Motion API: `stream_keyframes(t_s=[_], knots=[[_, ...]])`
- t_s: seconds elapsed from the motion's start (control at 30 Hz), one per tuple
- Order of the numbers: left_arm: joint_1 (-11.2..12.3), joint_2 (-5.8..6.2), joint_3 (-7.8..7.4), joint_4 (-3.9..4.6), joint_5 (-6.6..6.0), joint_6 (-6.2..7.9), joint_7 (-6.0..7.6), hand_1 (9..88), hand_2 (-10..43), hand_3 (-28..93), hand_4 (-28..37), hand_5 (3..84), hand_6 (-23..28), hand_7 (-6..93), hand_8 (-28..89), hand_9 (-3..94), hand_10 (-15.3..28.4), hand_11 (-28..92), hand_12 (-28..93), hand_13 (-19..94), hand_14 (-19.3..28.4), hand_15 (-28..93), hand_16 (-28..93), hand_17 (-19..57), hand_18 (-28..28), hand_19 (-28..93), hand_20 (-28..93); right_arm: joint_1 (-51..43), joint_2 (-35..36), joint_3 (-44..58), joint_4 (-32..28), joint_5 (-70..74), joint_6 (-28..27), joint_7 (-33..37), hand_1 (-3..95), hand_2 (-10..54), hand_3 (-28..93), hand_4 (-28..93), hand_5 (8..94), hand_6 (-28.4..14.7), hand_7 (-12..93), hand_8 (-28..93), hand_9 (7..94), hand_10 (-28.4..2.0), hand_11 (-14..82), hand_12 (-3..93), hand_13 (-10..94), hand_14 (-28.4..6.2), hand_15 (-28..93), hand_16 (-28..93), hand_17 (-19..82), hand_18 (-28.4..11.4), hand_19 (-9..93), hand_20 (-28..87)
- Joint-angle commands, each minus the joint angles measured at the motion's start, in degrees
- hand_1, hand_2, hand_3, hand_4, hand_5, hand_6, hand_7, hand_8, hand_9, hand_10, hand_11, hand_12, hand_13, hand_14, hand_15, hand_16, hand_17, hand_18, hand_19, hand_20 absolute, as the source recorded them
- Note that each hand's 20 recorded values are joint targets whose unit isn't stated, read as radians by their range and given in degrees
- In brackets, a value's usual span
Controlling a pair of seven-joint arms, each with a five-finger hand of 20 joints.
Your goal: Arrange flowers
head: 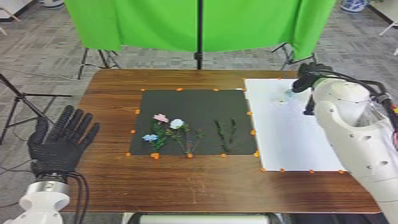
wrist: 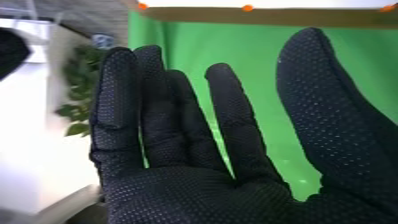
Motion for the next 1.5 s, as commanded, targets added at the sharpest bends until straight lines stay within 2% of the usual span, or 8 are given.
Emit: stream_keyframes(t_s=[0.03, 0.2, 0.57, 0.73, 0.83, 1.0, 1.33, 1.5], knots=[[1.22, -0.61, 0.98, 0.39, -0.04, -0.34, 1.27, 25.0, 13.4, 71, -28.3, 43.8, 8.0, 11.5, -8, 38.4, 14.4, 15, 14, 29, 15.0, 32, -2, -4.2, 15.2, 30, 16, -2.75, -1.87, 0.24, 1.36, -9.13, 0.24, -12.33, 46.2, -9.5, 81, -28, 43.5, -4.8, 23, -12, 40.9, -16.9, 15.3, 17.3, 39, -14.5, 42, 17, 24, -21.6, 76, 32], [1.55, -0.63, 0.77, -0.03, 0.08, -0.41, 0.83, 24.9, 13.4, 71, -28.3, 43.7, 8.0, 11.7, -8, 38.3, 14.4, 15, 14, 29, 14.9, 32, -2, -4.0, 15.0, 29, 16, -2.57, -3.5, 0.33, 3.41, -15.47, -3.15, -15.76, 47.9, -9.5, 81, -28, 44.0, -3.9, 24, -13, 42.6, -15.9, 16.1, 17.4, 43, -13.6, 45, 18, 25, -21.6, 78, 34], [1.44, -0.61, 0.91, 0.04, -0.01, -0.38, 0.29, 25.0, 13.4, 71, -28.3, 43.8, 8.1, 11.5, -8, 38.3, 14.4, 15, 14, 29, 15.0, 32, -2, -3.9, 15.0, 29, 17, -3.88, -5.46, -0.13, 5.14, -16.77, -0.61, -16.0, 49.6, -9.5, 79, -28, 45.9, -2.0, 26, -15, 45.9, -13.5, 17.0, 17.0, 47, -11.2, 45, 19, 26, -21.2, 77, 36], [0.95, -0.66, 1.29, 0.29, 0.02, -0.39, -0.16, 25.0, 13.4, 71, -28.3, 43.8, 8.1, 11.5, -8, 38.2, 14.4, 15, 14, 29, 15.0, 32, -2, -3.9, 14.9, 29, 17, -4.73, -6.15, -1.6, 6.21, -16.84, 3.71, -13.6, 55.8, -9.5, 68, -28, 53.2, 0.2, 27, -15, 59.9, -11.0, 23.9, 21.3, 56, -8.5, 50, 33, 29, -20.8, 79, 40], [0.8, -0.76, 1.15, 0.41, 0.12, -0.36, -0.41, 25.0, 13.4, 71, -28.3, 43.8, 8.2, 11.3, -8, 38.1, 14.5, 15, 14, 29, 15.0, 32, -2, -3.9, 14.9, 29, 17, -5.19, -6.32, -1.81, 6.55, -17.0, 4.93, -13.42, 64.9, -9.5, 56, -28, 64.6, 1.3, 33, -2, 77.7, -8.8, 13.3, 43.1, 64, -6.9, 49, 46, 31, -20.0, 79, 42], [0.95, -0.77, 1.12, 0.4, 0.08, -0.28, -0.43, 25.0, 13.3, 71, -28.3, 43.8, 8.2, 11.2, -8, 38.1, 14.5, 15, 14, 29, 15.0, 32, -2, -3.9, 14.9, 29, 17, -6.16, -5.72, -1.81, 5.95, -16.45, 7.56, -13.55, 64.1, -9.5, 62, -28, 72.6, 1.4, 37, 4, 84.6, -8.8, 14.8, 48.3, 68, -8.2, 53, 47, 34, -20.6, 81, 44], [1.0, -1.14, 0.66, 0.53, 0.12, -0.29, -0.8, 24.9, 13.2, 71, -28.3, 43.7, 8.1, 11.1, -8, 38.0, 14.5, 15, 14, 29, 14.9, 32, -2, -3.9, 14.9, 29, 17, -5.73, -3.39, -10.61, -6.06, -10.45, 18.01, -5.92, 62.3, -9.5, 67, -28, 74.1, 0.4, 37, 7, 85.8, -9.5, 14.8, 49.0, 69, -8.5, 53, 47, 35, -21.9, 82, 45], [0.08, -1.54, 0.92, 0.95, 0.69, -0.35, -1.95, 24.8, 13.2, 71, -28.3, 43.7, 8.1, 11.1, -8, 37.8, 14.4, 15, 14, 29, 14.6, 32, -2, -3.9, 14.8, 29, 17, -4.79, -6.18, -14.75, -10.19, -10.15, 15.51, -8.35, 62.2, -9.5, 67, -28, 74.2, -0.2, 35, 8, 85.4, -9.8, 14.4, 48.8, 69, -8.7, 53, 48, 35, -22.0, 82, 44]])
